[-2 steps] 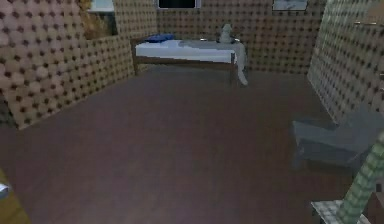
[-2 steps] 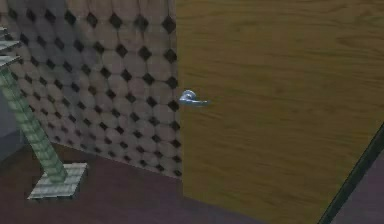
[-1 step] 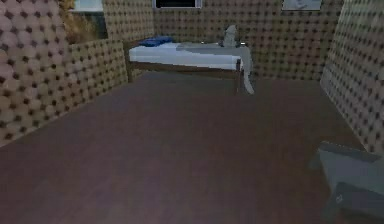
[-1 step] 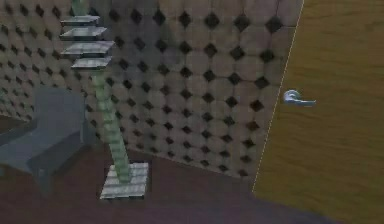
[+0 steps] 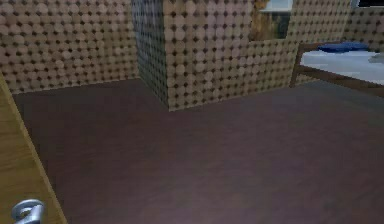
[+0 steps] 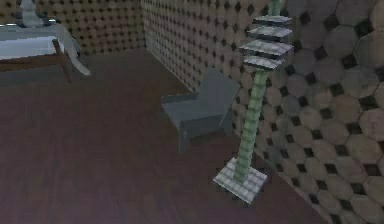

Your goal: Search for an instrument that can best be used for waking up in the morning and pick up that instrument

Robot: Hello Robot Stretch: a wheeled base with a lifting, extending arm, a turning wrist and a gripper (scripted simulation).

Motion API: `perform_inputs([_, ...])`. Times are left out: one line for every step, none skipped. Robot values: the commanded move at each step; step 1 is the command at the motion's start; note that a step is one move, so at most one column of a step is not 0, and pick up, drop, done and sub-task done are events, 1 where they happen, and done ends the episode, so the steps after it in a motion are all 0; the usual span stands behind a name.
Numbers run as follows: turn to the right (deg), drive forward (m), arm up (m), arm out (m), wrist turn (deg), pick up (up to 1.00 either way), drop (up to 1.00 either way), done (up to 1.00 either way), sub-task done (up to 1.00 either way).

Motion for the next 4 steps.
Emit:
perform_inputs([-3.0,0.00,0.00,0.00,0.0,0.00,0.00,0.00,0.00])
perform_inputs([0.0,1.00,0.00,0.00,0.0,0.00,0.00,0.00,0.00])
perform_inputs([-24.0,0.00,0.00,0.00,0.0,0.00,0.00,0.00,0.00])
perform_inputs([0.0,0.05,0.00,0.00,0.0,0.00,0.00,0.00,0.00])
